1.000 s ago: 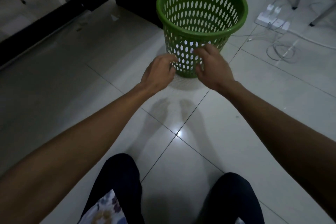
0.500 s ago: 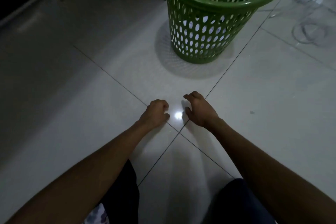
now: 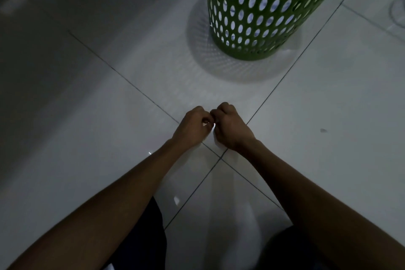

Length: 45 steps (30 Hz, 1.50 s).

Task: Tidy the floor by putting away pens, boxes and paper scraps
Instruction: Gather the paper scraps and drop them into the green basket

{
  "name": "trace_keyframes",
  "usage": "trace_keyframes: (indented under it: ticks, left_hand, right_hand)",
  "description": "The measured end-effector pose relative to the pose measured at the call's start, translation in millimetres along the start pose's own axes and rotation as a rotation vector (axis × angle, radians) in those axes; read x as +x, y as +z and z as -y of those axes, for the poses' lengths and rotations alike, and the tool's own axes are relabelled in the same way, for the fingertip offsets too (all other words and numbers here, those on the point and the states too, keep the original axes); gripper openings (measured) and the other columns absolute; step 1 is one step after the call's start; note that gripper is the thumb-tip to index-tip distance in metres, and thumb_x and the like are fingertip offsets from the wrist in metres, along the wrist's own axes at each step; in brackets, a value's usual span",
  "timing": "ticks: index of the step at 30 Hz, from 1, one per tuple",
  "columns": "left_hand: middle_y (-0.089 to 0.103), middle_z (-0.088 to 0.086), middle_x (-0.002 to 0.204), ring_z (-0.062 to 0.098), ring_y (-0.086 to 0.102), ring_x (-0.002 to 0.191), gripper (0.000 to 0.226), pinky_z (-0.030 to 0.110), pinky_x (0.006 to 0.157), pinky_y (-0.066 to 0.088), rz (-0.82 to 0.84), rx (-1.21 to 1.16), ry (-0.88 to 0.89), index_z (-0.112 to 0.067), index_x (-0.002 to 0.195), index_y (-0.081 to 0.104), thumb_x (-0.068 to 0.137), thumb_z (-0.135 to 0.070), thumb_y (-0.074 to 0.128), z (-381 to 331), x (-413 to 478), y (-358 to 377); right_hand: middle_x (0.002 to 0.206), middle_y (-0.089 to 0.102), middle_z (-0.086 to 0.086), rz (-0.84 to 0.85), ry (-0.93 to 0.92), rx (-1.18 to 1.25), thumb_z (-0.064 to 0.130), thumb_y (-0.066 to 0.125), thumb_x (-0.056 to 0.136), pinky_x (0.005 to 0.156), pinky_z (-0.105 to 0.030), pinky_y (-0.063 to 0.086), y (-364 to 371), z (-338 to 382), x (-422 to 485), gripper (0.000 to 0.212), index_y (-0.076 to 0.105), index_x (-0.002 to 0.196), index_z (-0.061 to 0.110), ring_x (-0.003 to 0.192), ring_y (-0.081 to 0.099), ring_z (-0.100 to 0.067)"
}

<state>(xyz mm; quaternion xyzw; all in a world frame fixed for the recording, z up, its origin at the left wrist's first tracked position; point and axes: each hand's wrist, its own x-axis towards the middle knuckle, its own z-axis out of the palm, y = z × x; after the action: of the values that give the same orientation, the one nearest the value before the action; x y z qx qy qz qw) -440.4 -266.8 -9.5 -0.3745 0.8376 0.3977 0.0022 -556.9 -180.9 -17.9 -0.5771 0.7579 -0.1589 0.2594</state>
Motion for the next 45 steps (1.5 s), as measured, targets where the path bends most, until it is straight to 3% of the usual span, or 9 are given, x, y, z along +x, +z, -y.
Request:
trace_keyframes:
  ticks: [5,9,12,16,20,31,38,42,45]
  left_hand:
    - [0.064,0.004,0.091,0.013,0.059,0.085,0.022,-0.001,0.07,0.037,-0.039,-0.084,-0.09,-0.007,0.091,0.076,0.081,0.003,0.059,9.1,-8.2,-6.2]
    - [0.071,0.008,0.097,0.01,0.06,0.085,0.018,0.007,0.075,0.04,-0.047,-0.097,-0.122,-0.003,0.091,0.076,0.082,0.001,0.061,4.6,-5.0,-12.7]
    - [0.071,0.008,0.095,0.007,0.058,0.082,0.016,0.009,0.073,0.039,-0.022,-0.081,-0.114,-0.002,0.093,0.076,0.082,-0.002,0.064,-0.2,-5.9,-11.8]
    - [0.071,0.011,0.091,0.018,0.064,0.084,0.014,0.027,0.079,0.051,-0.024,-0.062,-0.127,-0.002,0.091,0.076,0.081,-0.008,0.068,-3.4,-7.5,-8.8]
    - [0.073,0.008,0.088,0.011,0.062,0.075,0.014,0.021,0.072,0.047,-0.052,-0.031,-0.153,-0.006,0.091,0.076,0.082,-0.014,0.071,-4.7,-4.1,-4.4]
    - [0.061,0.017,0.062,0.026,0.062,0.06,0.022,0.044,0.058,0.051,-0.112,0.0,-0.192,0.003,0.055,0.062,0.077,0.002,0.059,-6.6,-3.0,4.7]
    - [0.065,0.01,0.068,0.019,0.061,0.064,0.021,0.043,0.064,0.055,-0.041,0.005,-0.196,-0.001,0.062,0.067,0.08,-0.001,0.055,-11.4,-4.8,1.1]
    - [0.071,0.003,0.097,0.017,0.066,0.085,0.019,0.036,0.081,0.056,0.025,-0.033,-0.176,-0.014,0.093,0.074,0.086,-0.012,0.057,-31.8,-3.6,-18.3]
    - [0.071,0.002,0.1,0.018,0.067,0.087,0.018,0.04,0.083,0.056,-0.013,-0.036,-0.12,-0.016,0.099,0.072,0.087,-0.016,0.058,-51.8,0.3,-41.5]
  right_hand:
    - [0.102,0.053,-0.016,-0.024,-0.058,-0.052,0.008,0.056,0.087,0.075,-0.038,0.049,7.8,-0.6,-2.5,0.012,0.063,0.093,0.0,0.094,0.049,-0.03]
    - [0.096,0.058,-0.015,-0.008,-0.087,-0.111,0.0,0.058,0.086,0.065,-0.044,0.052,8.2,1.3,3.3,0.012,0.069,0.085,-0.002,0.088,0.053,-0.032]
    - [0.1,0.06,-0.017,0.004,-0.097,-0.105,-0.003,0.052,0.087,0.073,-0.041,0.05,2.5,2.8,4.6,0.018,0.07,0.09,-0.003,0.093,0.054,-0.034]
    - [0.097,0.061,-0.017,0.024,-0.08,-0.129,-0.003,0.048,0.085,0.075,-0.039,0.048,-5.8,7.4,7.6,0.022,0.069,0.093,-0.001,0.094,0.055,-0.031]
    - [0.089,0.062,-0.016,0.035,-0.007,-0.159,-0.005,0.05,0.082,0.066,-0.033,0.045,-6.6,10.8,13.2,0.02,0.068,0.088,0.001,0.085,0.059,-0.032]
    - [0.1,0.06,-0.018,0.052,0.078,-0.194,-0.001,0.044,0.091,0.064,-0.028,0.028,-1.2,18.4,12.7,0.014,0.052,0.102,0.002,0.089,0.056,-0.03]
    - [0.103,0.058,-0.019,0.087,0.025,-0.246,-0.001,0.038,0.095,0.068,-0.03,0.032,-5.1,19.2,9.5,0.017,0.052,0.105,0.001,0.092,0.056,-0.033]
    - [0.106,0.054,-0.018,0.109,0.103,-0.136,-0.003,0.048,0.085,0.069,-0.03,0.034,-42.3,23.0,5.4,0.016,0.054,0.1,0.001,0.093,0.057,-0.035]
    - [0.1,0.054,-0.014,0.027,0.093,-0.06,-0.004,0.055,0.079,0.066,-0.027,0.033,-84.8,31.7,4.8,0.013,0.055,0.087,0.005,0.085,0.056,-0.032]
